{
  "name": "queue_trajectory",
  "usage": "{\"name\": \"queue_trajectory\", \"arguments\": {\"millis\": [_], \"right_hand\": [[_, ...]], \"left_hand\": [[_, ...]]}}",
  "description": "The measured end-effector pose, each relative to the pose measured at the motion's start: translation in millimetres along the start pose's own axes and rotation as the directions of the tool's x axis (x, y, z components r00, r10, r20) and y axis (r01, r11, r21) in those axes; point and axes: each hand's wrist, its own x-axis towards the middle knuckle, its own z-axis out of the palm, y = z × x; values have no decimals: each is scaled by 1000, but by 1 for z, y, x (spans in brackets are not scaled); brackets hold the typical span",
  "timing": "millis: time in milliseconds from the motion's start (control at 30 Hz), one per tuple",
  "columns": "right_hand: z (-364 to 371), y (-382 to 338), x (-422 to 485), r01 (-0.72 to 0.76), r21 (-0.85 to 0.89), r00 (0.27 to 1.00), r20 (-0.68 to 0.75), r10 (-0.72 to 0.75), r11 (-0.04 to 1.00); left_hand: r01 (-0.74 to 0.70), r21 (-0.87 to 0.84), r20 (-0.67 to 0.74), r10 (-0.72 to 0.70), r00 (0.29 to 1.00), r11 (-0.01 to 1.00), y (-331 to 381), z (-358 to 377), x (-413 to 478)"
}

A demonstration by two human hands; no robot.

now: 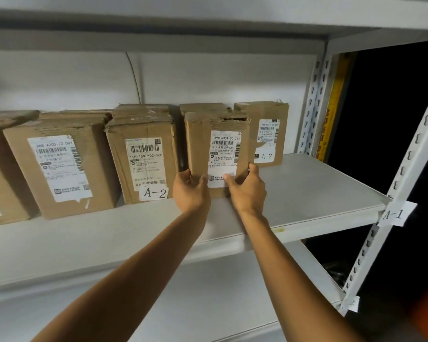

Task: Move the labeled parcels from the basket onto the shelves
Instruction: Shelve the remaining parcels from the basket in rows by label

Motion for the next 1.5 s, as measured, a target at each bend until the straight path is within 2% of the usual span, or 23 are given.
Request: {"name": "queue_trajectory", "arguments": {"millis": [167, 400, 500, 600, 667, 733, 833, 900, 1000, 1133, 1267, 1400, 1500], "right_hand": [[12, 1, 14, 13, -66, 1000, 26, -11, 998], [12, 3, 21, 0, -66, 999, 49, 3, 998], [13, 0, 20, -15, -52, 999, 37, 17, 999], [10, -2, 18, -53, -90, 992, 110, 63, 995], [2, -4, 16, -65, -97, 977, 196, 84, 993], [-11, -6, 11, -45, -85, 961, 269, 66, 995], [-35, -13, 7, 57, -54, 962, 270, -40, 997], [-52, -22, 4, 111, -48, 958, 271, -94, 993], [-75, -40, 1, 145, -71, 947, 300, -117, 987], [-98, -60, -6, 197, -108, 937, 314, -155, 974], [-103, -72, -8, 199, -127, 933, 327, -149, 972], [-103, -80, -7, 192, -131, 946, 287, -148, 973], [-102, -77, -3, 187, -133, 951, 274, -145, 973]], "left_hand": [[-70, 138, 24, 68, 997, 988, -5, 4, 25], [-87, 140, -31, 93, 995, 986, -5, 9, 17], [-101, 187, 42, 95, 995, 977, -3, 2, 21], [-179, 259, 228, 120, 966, 949, -7, -12, 24], [-257, 341, 347, 132, 928, 904, -4, -22, 20], [-343, 488, 408, 138, 903, 803, 4, -31, 15], [-415, 612, 446, 139, 884, 673, 26, -45, 9], [-491, 613, 506, 170, 845, 619, 42, -53, 7], [-647, 510, 652, 236, 721, 567, 67, -60, 6], [-749, 379, 748, 297, 594, 544, 99, -62, 11], [-849, 327, 812, 337, 477, 415, 124, -62, 19], [-912, 316, 856, 336, 393, 260, 134, -60, 36], [-907, 334, 863, 303, 404, 257, 138, -62, 48]]}}
